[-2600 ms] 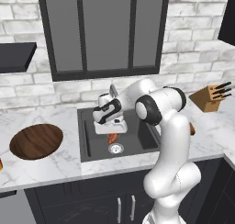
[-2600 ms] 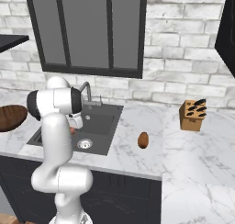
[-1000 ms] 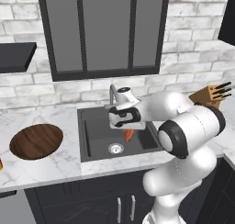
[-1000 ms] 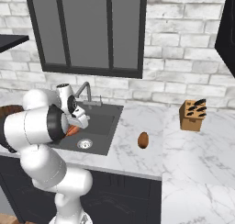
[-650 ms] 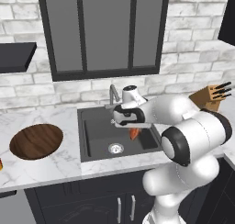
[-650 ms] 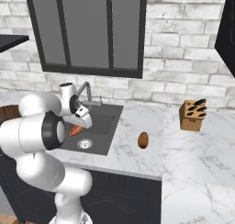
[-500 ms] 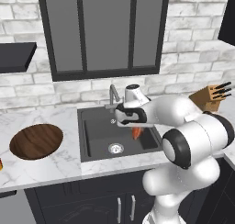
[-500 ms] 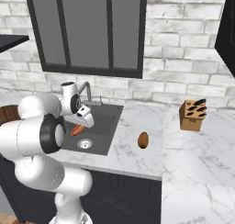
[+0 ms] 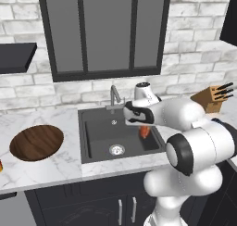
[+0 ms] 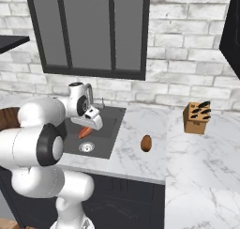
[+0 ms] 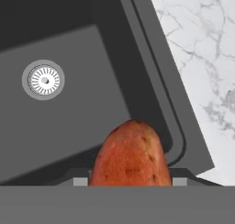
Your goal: Remove the potato and sweet potato from the sink. Then move the bowl and cup from the counter to the sink for washing.
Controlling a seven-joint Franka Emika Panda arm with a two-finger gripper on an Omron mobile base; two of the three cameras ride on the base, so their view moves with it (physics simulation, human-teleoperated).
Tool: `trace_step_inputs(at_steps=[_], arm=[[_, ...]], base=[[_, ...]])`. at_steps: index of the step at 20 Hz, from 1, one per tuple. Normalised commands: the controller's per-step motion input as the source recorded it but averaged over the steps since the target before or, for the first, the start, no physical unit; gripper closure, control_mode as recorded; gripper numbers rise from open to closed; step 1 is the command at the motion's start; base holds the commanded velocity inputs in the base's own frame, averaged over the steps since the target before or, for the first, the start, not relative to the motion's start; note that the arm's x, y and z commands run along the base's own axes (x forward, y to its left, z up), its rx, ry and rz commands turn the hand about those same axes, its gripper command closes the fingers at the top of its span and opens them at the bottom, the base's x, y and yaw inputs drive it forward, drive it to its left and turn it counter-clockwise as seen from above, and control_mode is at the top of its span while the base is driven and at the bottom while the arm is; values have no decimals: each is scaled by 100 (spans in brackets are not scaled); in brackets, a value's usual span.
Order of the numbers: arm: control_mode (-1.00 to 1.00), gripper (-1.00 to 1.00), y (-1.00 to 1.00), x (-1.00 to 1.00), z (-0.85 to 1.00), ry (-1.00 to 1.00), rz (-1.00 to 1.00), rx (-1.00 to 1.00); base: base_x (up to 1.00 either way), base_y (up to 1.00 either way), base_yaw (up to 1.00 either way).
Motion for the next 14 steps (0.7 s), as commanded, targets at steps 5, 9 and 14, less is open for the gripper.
trace_step_inputs(at_steps=[5,9,14], arm=[[-100,100,-29,0,7,0,0,0],[-100,100,-29,9,6,-1,0,0],[-100,100,-28,16,4,0,0,0]], base=[[0,0,0],[0,0,0],[0,0,0]])
